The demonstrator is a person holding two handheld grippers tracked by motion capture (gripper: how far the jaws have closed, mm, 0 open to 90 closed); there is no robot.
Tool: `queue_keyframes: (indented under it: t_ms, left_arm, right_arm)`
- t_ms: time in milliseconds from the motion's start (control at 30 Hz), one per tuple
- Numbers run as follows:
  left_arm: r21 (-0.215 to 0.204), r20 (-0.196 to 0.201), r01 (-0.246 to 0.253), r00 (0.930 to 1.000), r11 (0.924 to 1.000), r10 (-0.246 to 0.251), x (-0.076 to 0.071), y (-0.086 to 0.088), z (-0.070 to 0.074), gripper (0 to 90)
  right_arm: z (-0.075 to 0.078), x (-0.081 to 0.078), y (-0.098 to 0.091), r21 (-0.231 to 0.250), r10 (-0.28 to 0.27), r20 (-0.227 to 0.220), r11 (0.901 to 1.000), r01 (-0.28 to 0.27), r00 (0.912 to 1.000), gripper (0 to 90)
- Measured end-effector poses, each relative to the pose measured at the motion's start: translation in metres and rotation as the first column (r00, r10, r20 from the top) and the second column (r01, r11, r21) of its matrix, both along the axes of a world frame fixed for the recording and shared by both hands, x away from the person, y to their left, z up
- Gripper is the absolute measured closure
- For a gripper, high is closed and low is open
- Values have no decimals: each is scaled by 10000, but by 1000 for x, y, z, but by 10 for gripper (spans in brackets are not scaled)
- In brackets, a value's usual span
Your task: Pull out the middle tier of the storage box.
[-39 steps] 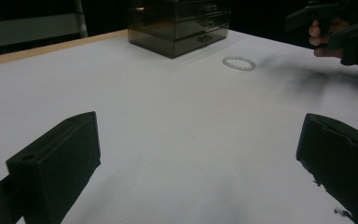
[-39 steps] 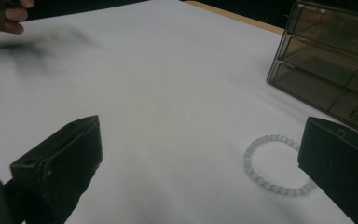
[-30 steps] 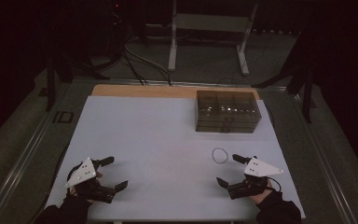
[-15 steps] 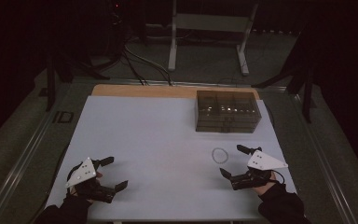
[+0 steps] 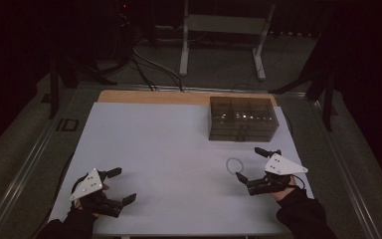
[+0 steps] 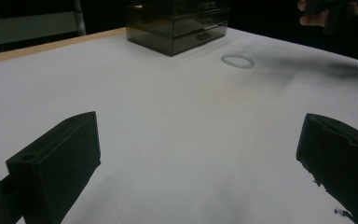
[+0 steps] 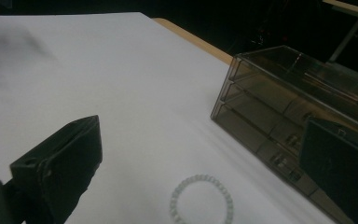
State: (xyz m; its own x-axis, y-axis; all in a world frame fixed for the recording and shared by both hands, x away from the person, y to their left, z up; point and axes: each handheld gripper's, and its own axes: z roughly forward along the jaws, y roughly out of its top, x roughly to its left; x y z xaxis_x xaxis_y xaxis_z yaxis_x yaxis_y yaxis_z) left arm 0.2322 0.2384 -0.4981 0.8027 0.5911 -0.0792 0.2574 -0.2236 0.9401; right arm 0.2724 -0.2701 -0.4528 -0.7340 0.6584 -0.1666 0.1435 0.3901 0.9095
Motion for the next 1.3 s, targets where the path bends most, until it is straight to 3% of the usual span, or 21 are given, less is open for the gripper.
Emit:
queue_keyframes:
  t_ms: [767, 967, 1133, 1300]
  left_arm:
    - [-57, -28, -146, 9999, 9999, 146, -1, 2, 0, 11]
    - [-20, -27, -152, 9999, 9999, 152, -1, 2, 0, 11]
    - [-44, -49, -162, 9999, 9999, 161, -1, 3, 0, 11]
    - [-47, -39, -156, 9999, 9999, 156, -2, 2, 0, 11]
  right_arm:
    - [9, 27, -4, -783, -356, 892, 9960, 426, 9954, 0]
    - [8, 36, -5, -1251, -396, 1200, 9906, 547, 9920, 0]
    - [4, 41, -6, -1312, -466, 1265, 9893, 632, 9909, 0]
    - [-1, 48, -5, -1888, -536, 1358, 9788, 789, 9893, 0]
